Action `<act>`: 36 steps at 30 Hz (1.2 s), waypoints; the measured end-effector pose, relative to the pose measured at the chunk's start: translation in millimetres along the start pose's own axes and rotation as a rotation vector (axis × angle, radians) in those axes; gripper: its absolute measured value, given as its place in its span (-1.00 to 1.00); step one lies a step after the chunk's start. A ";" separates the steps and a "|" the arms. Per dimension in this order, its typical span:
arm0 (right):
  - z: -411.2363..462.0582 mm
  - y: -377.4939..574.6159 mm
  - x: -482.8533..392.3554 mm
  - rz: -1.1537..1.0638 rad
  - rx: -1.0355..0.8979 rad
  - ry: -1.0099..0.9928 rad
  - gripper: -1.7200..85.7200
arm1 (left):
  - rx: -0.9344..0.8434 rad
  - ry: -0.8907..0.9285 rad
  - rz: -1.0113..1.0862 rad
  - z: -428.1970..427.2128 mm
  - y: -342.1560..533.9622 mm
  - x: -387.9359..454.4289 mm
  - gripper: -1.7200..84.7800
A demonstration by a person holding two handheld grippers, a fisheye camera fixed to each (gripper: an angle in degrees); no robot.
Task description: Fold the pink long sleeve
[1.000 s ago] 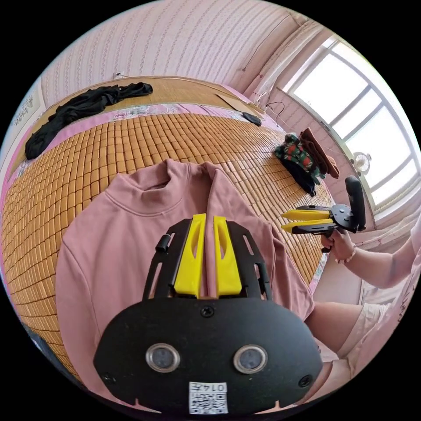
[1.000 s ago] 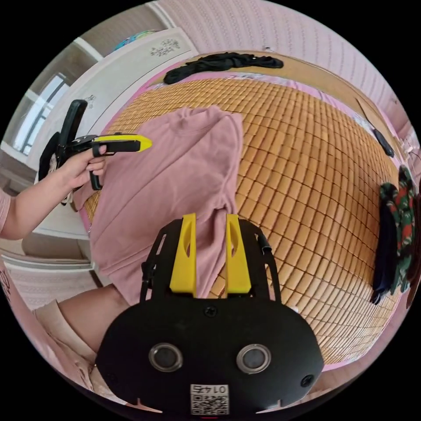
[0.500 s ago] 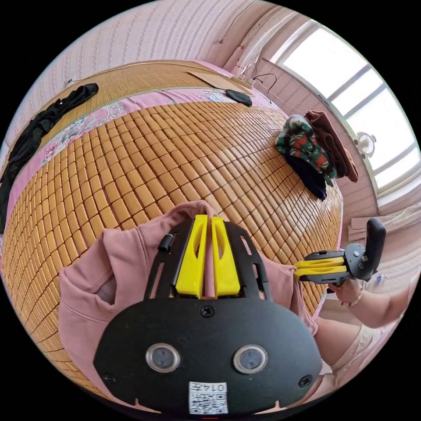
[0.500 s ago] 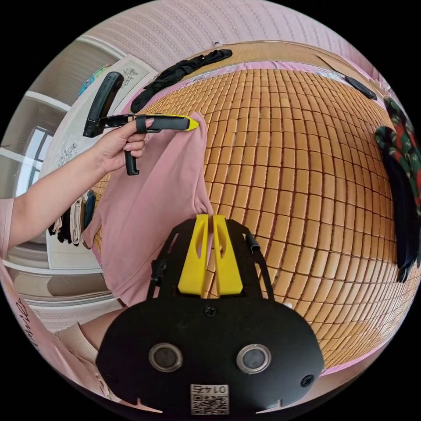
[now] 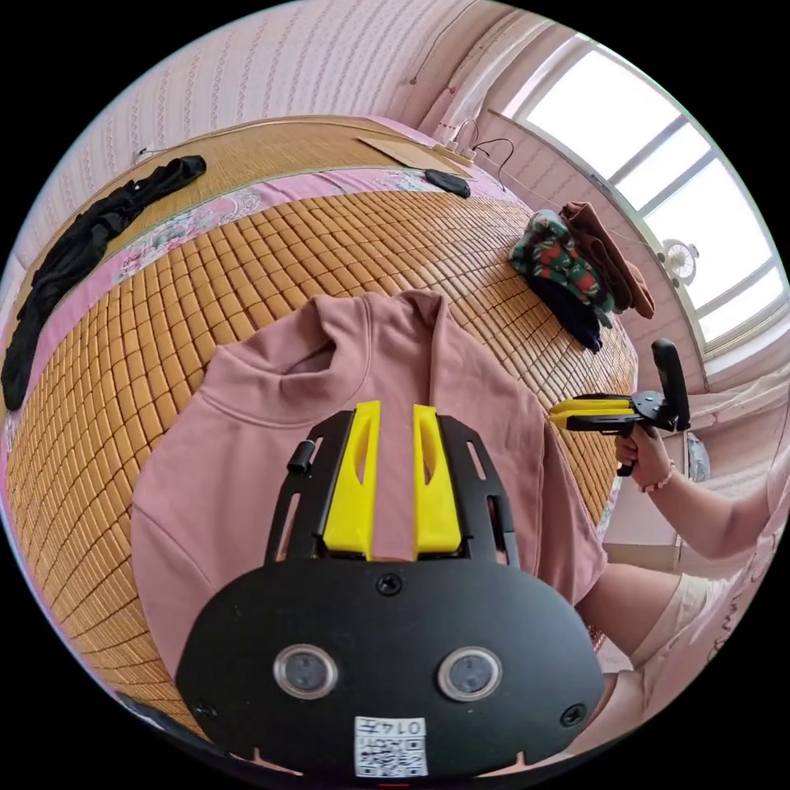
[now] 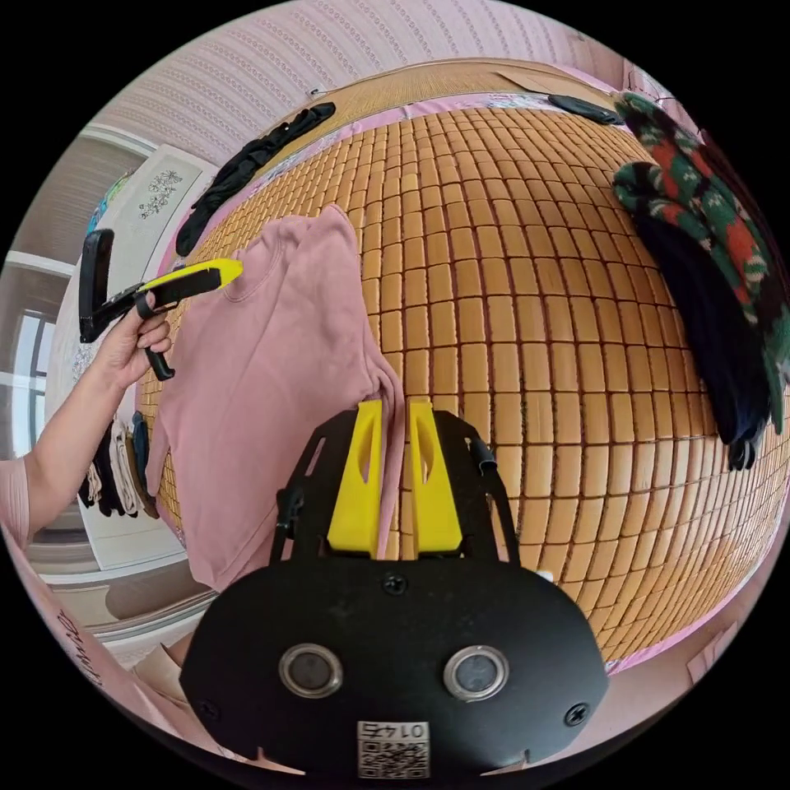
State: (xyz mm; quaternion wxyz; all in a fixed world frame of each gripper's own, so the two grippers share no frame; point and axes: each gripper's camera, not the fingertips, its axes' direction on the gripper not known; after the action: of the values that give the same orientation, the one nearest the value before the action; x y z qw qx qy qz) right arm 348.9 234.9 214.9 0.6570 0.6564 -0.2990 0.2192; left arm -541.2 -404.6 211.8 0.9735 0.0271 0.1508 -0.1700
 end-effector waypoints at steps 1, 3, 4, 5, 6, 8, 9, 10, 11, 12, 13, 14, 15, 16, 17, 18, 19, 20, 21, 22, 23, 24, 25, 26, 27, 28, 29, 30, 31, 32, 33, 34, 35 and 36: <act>-3.2 7.4 -0.7 -0.004 -0.005 -0.010 -0.79 | -0.013 0.007 -0.023 -5.0 17.1 -1.9 -0.80; -8.1 45.0 -3.2 -0.006 -0.087 -0.035 -0.74 | -0.060 0.044 -0.089 -20.2 89.8 5.9 -0.81; -7.8 55.5 -3.9 -0.003 -0.119 -0.035 -0.74 | -0.074 0.056 -0.102 -22.6 107.4 11.5 -0.81; -5.0 76.2 -4.6 0.014 -0.202 -0.029 -0.72 | -0.103 0.082 -0.125 -25.5 139.6 25.3 -0.81; -1.7 96.0 -5.4 0.038 -0.279 -0.028 -0.71 | -0.134 0.111 -0.149 -26.2 168.7 42.8 -0.82; 5.2 121.1 -7.5 0.075 -0.383 -0.047 -0.70 | -0.164 0.169 -0.176 -24.4 202.9 73.6 -0.82; 10.8 132.8 -10.0 0.091 -0.438 -0.055 -0.70 | -0.168 0.204 -0.177 -20.9 219.8 96.8 -0.82; 13.7 137.1 -11.5 0.095 -0.456 -0.054 -0.70 | -0.170 0.214 -0.168 -18.0 226.7 109.1 -0.82; 20.6 142.6 -14.8 0.096 -0.480 -0.042 -0.70 | -0.185 0.229 -0.148 -9.3 237.3 133.3 -0.81; 29.7 144.4 -18.0 0.094 -0.505 -0.035 -0.71 | -0.219 0.255 -0.143 1.0 242.3 154.1 -0.81; 34.1 144.2 -19.7 0.093 -0.517 -0.034 -0.72 | -0.233 0.268 -0.145 5.4 243.2 162.7 -0.81; 35.6 140.3 -23.0 0.091 -0.505 0.023 -0.74 | -0.239 0.282 -0.139 12.8 244.2 178.7 -0.80; 38.5 136.4 -25.3 0.071 -0.525 0.069 -0.79 | -0.229 0.252 -0.124 18.8 246.2 191.8 -0.80; 38.4 134.3 -25.8 0.064 -0.530 0.070 -0.82 | -0.232 0.225 -0.109 22.2 247.5 197.5 -0.80; 34.3 131.2 -26.0 0.051 -0.519 0.050 -0.87 | -0.259 0.175 -0.079 29.1 249.6 206.9 -0.81; 27.0 130.0 -24.4 0.044 -0.507 0.085 -0.89 | -0.291 0.148 -0.071 34.4 251.6 212.7 -0.81; 22.4 130.0 -22.8 0.039 -0.499 0.121 -0.90 | -0.300 0.151 -0.080 35.0 252.4 214.1 -0.81; 13.4 131.3 -17.8 0.033 -0.481 0.178 -0.91 | -0.299 0.178 -0.115 33.8 255.0 215.6 -0.82; 6.7 132.4 -10.3 0.051 -0.461 0.147 -0.91 | -0.300 0.215 -0.137 33.7 259.5 218.4 -0.82; 5.5 132.6 -6.0 0.074 -0.457 0.127 -0.91 | -0.304 0.224 -0.139 34.1 262.3 220.5 -0.82; 8.6 132.3 1.0 0.114 -0.466 0.099 -0.90 | -0.302 0.224 -0.126 34.5 269.0 225.8 -0.84; 15.3 131.1 4.0 0.136 -0.473 0.093 -0.89 | -0.275 0.189 -0.104 31.7 277.9 231.3 -0.87; 19.3 130.3 3.9 0.139 -0.477 0.094 -0.88 | -0.252 0.182 -0.086 29.3 283.5 234.3 -0.88; 26.7 128.7 1.7 0.133 -0.483 0.106 -0.86 | -0.211 0.178 -0.084 24.1 294.9 238.4 -0.88; 33.1 127.7 -1.2 0.122 -0.494 0.119 -0.84 | -0.193 0.196 -0.100 18.5 304.5 241.4 -0.87; 35.0 127.2 -2.4 0.121 -0.498 0.122 -0.83 | -0.194 0.207 -0.108 15.2 308.7 242.8 -0.87; 35.7 126.4 -4.1 0.123 -0.500 0.121 -0.82 | -0.206 0.218 -0.123 7.8 317.1 245.5 -0.86; 34.6 126.2 -4.8 0.122 -0.510 0.118 -0.80 | -0.203 0.212 -0.138 -2.9 326.6 247.5 -0.87; 33.9 126.3 -4.7 0.121 -0.518 0.120 -0.79 | -0.190 0.198 -0.145 -10.4 332.0 248.0 -0.87; 32.2 126.0 -3.5 0.127 -0.540 0.126 -0.77 | -0.140 0.147 -0.156 -28.3 344.5 248.5 -0.88; 29.7 123.3 -2.0 0.145 -0.561 0.133 -0.74 | -0.101 0.079 -0.159 -45.6 358.0 248.0 -0.90; 27.9 120.7 -2.4 0.149 -0.567 0.137 -0.72 | -0.091 0.040 -0.164 -53.6 364.9 246.7 -0.90; 23.5 113.1 -7.5 0.127 -0.560 0.149 -0.72 | -0.078 -0.037 -0.187 -68.4 379.3 241.6 -0.91; 19.7 101.6 -17.9 0.081 -0.541 0.151 -0.73 | -0.070 -0.116 -0.231 -83.5 395.4 232.7 -0.91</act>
State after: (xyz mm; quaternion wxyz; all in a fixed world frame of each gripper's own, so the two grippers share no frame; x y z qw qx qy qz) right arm 264.7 221.5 276.3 0.8193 0.4266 -0.3229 0.2061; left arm -222.1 -99.1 62.3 0.9548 -0.0342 0.1022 -0.2769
